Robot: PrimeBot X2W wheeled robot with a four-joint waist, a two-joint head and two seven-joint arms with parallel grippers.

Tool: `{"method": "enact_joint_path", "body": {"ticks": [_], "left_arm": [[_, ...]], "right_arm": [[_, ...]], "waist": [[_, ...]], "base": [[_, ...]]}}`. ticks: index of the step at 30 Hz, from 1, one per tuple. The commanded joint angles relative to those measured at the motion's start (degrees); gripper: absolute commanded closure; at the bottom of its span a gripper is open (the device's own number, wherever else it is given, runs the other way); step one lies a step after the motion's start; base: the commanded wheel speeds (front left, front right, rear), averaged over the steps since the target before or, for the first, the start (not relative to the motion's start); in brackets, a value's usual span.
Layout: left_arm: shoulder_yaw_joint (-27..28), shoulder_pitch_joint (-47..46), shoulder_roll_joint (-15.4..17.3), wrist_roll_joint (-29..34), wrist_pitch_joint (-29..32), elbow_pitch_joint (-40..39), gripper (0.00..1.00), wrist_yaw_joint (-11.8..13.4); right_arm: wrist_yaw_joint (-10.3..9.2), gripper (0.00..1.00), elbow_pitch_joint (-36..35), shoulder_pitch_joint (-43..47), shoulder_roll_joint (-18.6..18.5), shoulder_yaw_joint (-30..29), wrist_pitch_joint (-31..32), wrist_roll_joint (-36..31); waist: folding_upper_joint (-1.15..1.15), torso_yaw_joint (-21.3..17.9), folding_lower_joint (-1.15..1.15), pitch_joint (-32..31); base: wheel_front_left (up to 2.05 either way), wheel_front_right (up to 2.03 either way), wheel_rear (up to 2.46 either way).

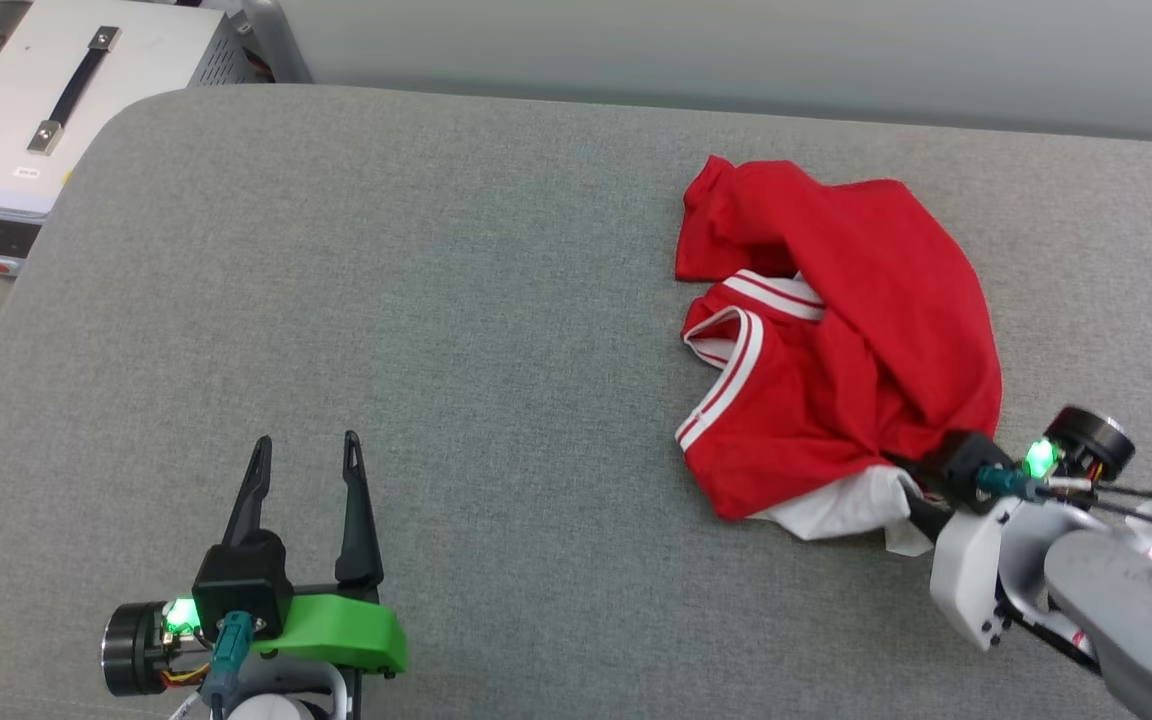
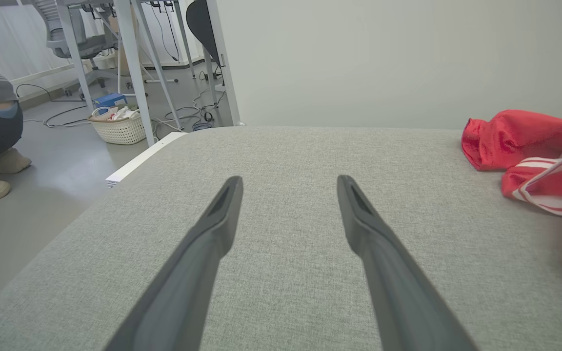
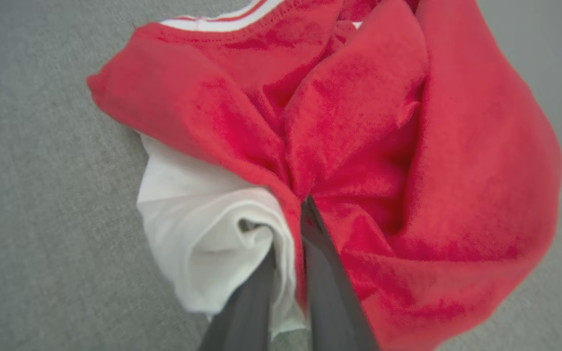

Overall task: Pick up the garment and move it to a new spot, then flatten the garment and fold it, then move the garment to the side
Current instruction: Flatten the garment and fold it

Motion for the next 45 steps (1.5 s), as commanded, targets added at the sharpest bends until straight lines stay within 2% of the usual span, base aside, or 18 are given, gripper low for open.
{"method": "enact_joint_path", "body": {"ticks": [1, 7, 8, 9, 10, 16, 21, 25, 26, 29, 32, 38, 42, 45], "left_arm": [[0.4, 0.8, -0.2, 0.4, -0.3, 0.1, 0.00, -0.2], [0.7, 2.3, -0.2, 0.5, -0.3, 0.3, 0.00, -0.7], [0.8, 2.5, -0.2, 0.6, -0.3, 0.3, 0.00, -0.7], [0.9, 2.7, -0.2, 0.6, -0.3, 0.3, 0.00, -0.8], [1.0, 2.8, -0.2, 0.7, -0.3, 0.3, 0.00, -0.9], [1.5, 4.0, -0.2, 1.1, -0.3, 0.3, 0.00, -1.3], [2.0, 4.9, -0.2, 1.4, -0.3, 0.1, 0.00, -1.5], [2.2, 5.4, -0.2, 1.5, -0.3, -0.2, 0.00, -1.6], [2.2, 5.4, -0.2, 1.6, -0.3, -0.3, 0.00, -1.8], [2.1, 5.3, -0.1, 1.8, -0.3, -0.3, 0.00, -1.9], [2.0, 5.0, 0.0, 1.9, -0.3, -0.3, 0.00, -2.1], [1.8, 4.1, 0.1, 2.0, -0.3, -0.4, 0.00, -2.2], [1.4, 3.4, 0.0, 1.8, -0.3, -0.4, 0.00, -2.0], [1.1, 2.8, 0.0, 1.6, -0.3, -0.5, 0.00, -1.8]], "right_arm": [[-0.06, 1.00, 0.4, 2.7, 0.6, -0.8, -0.5, -0.6], [-0.06, 1.00, 1.6, 11.3, 1.5, -4.9, -0.5, -1.6], [-0.06, 0.93, 1.5, 12.1, 1.9, -5.9, -0.7, -1.5], [-0.06, 0.26, 1.4, 13.2, 2.2, -7.4, -0.8, -1.3], [-0.06, 0.00, 1.1, 13.8, 2.4, -8.9, -1.1, -1.3], [-0.06, 0.00, -4.4, 18.1, 2.0, -20.2, -2.3, -3.8], [-0.06, 0.00, -13.8, 22.8, 0.0, -31.4, -1.9, -6.2], [-0.06, 0.00, -22.9, 26.0, -0.3, -39.6, 1.4, -8.2], [-0.06, 0.00, -29.5, 27.3, -0.8, -41.9, 6.1, -9.0], [-0.06, 0.00, -34.7, 27.3, -2.5, -39.3, 12.9, -7.5], [-0.06, 0.00, -39.3, 26.1, -6.3, -33.5, 22.3, -2.9], [-0.06, 0.00, -44.1, 21.1, -12.2, -23.8, 35.7, 3.9], [-0.06, 0.00, -44.8, 17.1, -13.9, -16.7, 42.0, 5.4], [-0.06, 0.00, -43.4, 14.2, -13.8, -12.7, 43.7, 6.1]], "waist": [[0.00, -0.5, 0.00, -1.2], [0.00, -1.6, 0.00, -3.3], [0.00, -1.9, 0.00, -3.7], [0.00, -2.1, 0.00, -4.0], [0.00, -2.2, 0.00, -4.3], [0.00, -3.3, 0.00, -6.0], [0.00, -4.0, 0.00, -6.9], [0.00, -4.5, 0.00, -7.4], [0.00, -4.7, 0.00, -7.3], [0.00, -4.8, 0.00, -7.1], [0.00, -4.7, 0.00, -6.7], [0.00, -4.4, 0.00, -5.0], [0.00, -3.8, 0.00, -3.5], [0.00, -3.3, 0.00, -2.4]], "base": [[0.00, 0.00, 0.00], [0.00, 0.00, 0.00], [0.00, 0.00, 0.00], [0.00, 0.00, 0.00], [0.00, 0.00, 0.00], [0.00, 0.00, 0.00], [0.00, 0.00, 0.00], [0.00, 0.00, 0.00], [0.00, 0.00, 0.00], [0.00, 0.00, 0.00], [0.00, 0.00, 0.00], [0.00, 0.00, 0.00], [0.00, 0.00, 0.00], [0.00, 0.00, 0.00]]}}
